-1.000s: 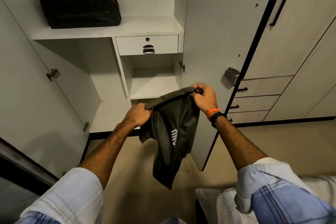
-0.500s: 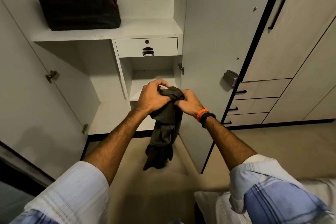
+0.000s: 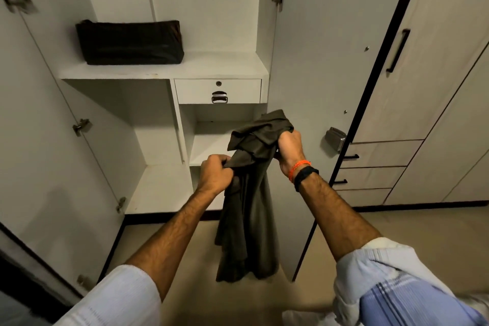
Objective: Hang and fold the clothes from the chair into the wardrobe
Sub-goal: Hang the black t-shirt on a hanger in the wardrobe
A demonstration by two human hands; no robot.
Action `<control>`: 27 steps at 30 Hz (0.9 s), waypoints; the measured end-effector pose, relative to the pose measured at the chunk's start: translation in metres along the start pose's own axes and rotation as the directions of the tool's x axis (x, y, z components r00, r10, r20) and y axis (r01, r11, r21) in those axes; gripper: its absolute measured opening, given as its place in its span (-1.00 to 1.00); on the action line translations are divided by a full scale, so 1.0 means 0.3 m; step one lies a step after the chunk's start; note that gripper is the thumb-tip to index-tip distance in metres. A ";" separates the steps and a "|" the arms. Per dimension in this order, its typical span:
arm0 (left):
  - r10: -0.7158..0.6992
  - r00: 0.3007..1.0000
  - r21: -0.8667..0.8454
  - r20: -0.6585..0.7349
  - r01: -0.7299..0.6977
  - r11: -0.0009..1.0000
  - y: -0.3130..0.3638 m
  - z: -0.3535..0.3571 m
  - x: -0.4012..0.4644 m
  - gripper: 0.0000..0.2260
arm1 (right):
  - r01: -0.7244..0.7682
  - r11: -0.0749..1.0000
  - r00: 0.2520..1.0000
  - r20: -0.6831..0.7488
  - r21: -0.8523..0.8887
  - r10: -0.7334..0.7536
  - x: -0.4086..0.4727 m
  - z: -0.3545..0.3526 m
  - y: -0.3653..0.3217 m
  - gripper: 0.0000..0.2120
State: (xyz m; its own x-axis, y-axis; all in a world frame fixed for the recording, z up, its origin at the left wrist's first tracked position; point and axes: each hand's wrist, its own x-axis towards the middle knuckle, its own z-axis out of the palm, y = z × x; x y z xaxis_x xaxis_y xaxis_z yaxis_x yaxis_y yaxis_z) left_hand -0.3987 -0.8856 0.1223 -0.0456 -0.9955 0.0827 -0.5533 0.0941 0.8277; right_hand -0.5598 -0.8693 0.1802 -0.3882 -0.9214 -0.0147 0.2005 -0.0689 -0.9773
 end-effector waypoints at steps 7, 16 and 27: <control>0.160 0.965 -0.028 -0.210 -0.170 0.985 0.154 -0.092 0.093 -0.83 | 0.053 0.825 0.989 -0.085 -0.563 -0.122 0.070 -0.084 -0.066 -0.66; 0.321 0.947 0.051 0.019 -0.321 0.946 0.307 -0.108 0.114 -0.74 | 0.482 0.667 0.846 0.500 -0.568 -0.186 0.016 -0.009 -0.105 -0.63; 0.202 0.904 -0.190 0.378 -0.138 0.972 0.123 -0.186 0.049 -0.71 | 0.298 0.918 0.937 0.263 -0.260 -0.230 0.008 0.003 -0.111 -0.85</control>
State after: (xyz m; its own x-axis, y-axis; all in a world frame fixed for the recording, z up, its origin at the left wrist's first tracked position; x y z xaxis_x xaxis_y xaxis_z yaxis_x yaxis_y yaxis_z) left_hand -0.3734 -0.8962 0.1852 -0.4671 -0.8836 0.0321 -0.3733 0.2300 0.8987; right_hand -0.5665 -0.8694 0.2128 -0.1735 -0.9480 0.2667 -0.1653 -0.2390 -0.9569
